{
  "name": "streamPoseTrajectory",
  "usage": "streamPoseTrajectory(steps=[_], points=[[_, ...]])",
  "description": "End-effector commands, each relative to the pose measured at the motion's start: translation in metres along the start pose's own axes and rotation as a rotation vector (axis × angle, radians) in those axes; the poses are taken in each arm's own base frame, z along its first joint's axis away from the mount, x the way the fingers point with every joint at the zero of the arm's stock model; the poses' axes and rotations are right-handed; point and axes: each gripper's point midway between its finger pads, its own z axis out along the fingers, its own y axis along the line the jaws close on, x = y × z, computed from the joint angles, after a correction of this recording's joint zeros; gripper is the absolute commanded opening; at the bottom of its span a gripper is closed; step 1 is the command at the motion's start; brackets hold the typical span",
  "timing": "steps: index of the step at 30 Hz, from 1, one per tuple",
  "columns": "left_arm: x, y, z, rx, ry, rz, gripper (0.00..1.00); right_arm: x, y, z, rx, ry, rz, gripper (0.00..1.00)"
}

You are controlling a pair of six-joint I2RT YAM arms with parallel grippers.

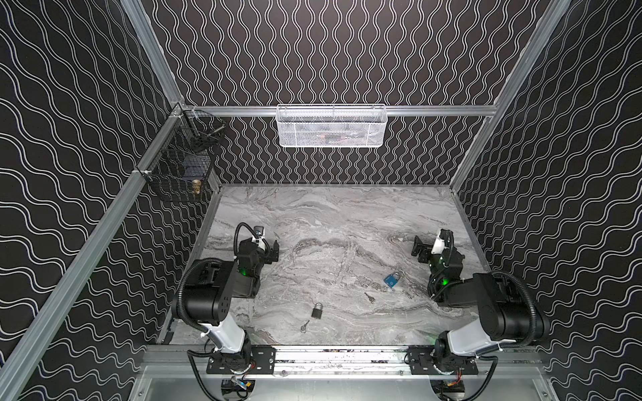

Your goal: Unlock with the key

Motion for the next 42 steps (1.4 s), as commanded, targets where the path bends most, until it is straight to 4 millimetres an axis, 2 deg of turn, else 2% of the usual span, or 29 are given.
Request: streamPoseTrajectory(steps=[1, 11, 16, 23, 29, 35, 38, 40, 42], points=[[-0.007, 0.0, 0.0, 0.001, -0.023, 0.02, 0.99, -0.012, 0.002, -0.001, -0.01, -0.048, -0.01, 0.99], [-0.007, 0.001, 0.0, -0.003, -0.027, 0.023, 0.99, -0.013, 0.002, -0.001, -0.008, -0.055, -0.011, 0.99], [-0.01, 0.002, -0.002, -0.01, -0.032, 0.02, 0.99, -0.021, -0.002, -0.006, 0.016, -0.068, 0.001, 0.99], [-0.024, 0.004, -0.012, -0.008, -0.05, 0.018, 0.99, -0.031, -0.006, -0.011, 0.041, -0.06, 0.026, 0.99], [-0.047, 0.01, -0.032, -0.027, -0.074, -0.01, 0.99, -0.044, -0.002, -0.015, 0.032, -0.016, 0.087, 0.99], [-0.088, 0.006, -0.065, 0.036, -0.159, -0.165, 0.99, -0.068, 0.011, -0.026, -0.033, 0.026, 0.212, 0.99], [-0.105, 0.005, -0.082, 0.069, -0.209, -0.278, 0.99, -0.07, 0.008, -0.031, 0.003, 0.099, 0.373, 0.99], [-0.108, 0.011, -0.089, 0.051, -0.219, -0.426, 0.99, -0.064, 0.009, -0.035, 0.022, 0.166, 0.466, 0.99], [-0.098, 0.017, -0.093, 0.029, -0.192, -0.621, 0.99, -0.057, 0.011, -0.04, 0.027, 0.218, 0.54, 0.99]])
